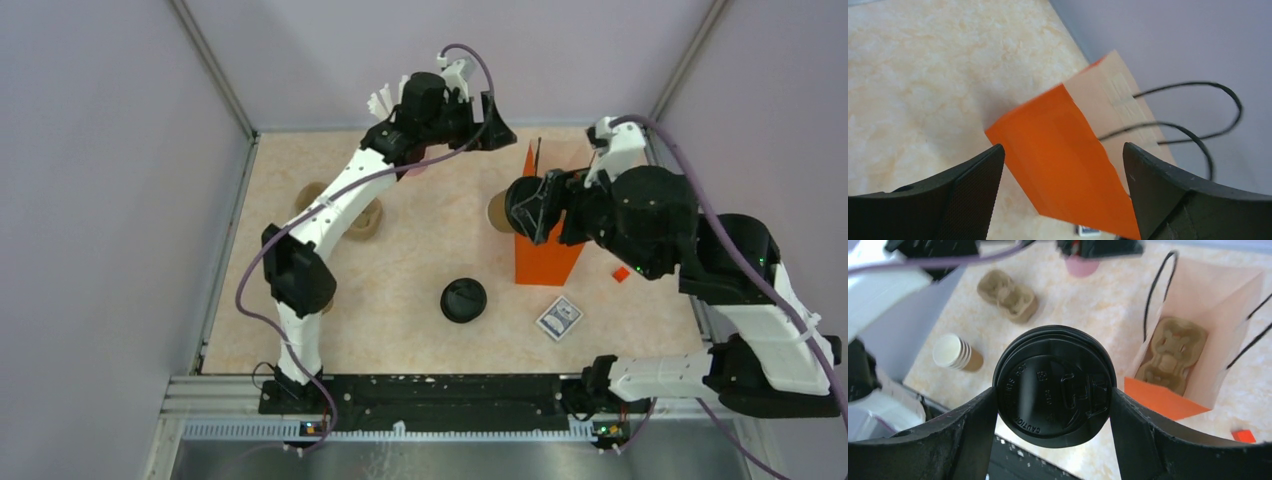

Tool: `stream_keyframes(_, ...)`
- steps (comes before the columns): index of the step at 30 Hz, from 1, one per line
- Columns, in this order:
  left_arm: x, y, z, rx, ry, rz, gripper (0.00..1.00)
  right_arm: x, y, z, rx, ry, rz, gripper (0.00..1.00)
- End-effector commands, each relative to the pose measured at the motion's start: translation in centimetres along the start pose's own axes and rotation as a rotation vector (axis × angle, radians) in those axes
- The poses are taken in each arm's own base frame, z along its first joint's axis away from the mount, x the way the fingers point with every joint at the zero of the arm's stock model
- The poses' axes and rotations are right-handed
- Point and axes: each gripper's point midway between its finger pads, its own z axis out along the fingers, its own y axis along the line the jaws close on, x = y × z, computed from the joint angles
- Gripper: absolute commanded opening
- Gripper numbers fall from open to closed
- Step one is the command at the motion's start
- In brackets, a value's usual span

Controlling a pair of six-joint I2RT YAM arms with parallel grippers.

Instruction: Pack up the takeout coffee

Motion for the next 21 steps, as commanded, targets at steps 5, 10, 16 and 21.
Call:
stream_keyframes(5,5.2,-7.8,-7.2,-0.011,0.101,-0.07,0.97,-9.2,-3.1,-4.7,0.105,-0.317,0.13,0.66)
stream_keyframes(10,7.0,-10.4,-7.6,0.002,0.087,-0.094,0.97,-11.0,-4.6,-6.5,0.14,-0.398,0.155,0.66)
stream_keyframes(16,9.7,-11.4,-5.2,-0.026,0.132,-0.089,0.97,-10.8,-5.1,-6.8,0.13,-0.434,0.209,0.65)
stream_keyframes(21,13.1,-10.3,-3.1,-0.088,0.224,-0.043,0.93,-10.1,-5.5,-7.0,0.132,-0.418,0.225,0.64)
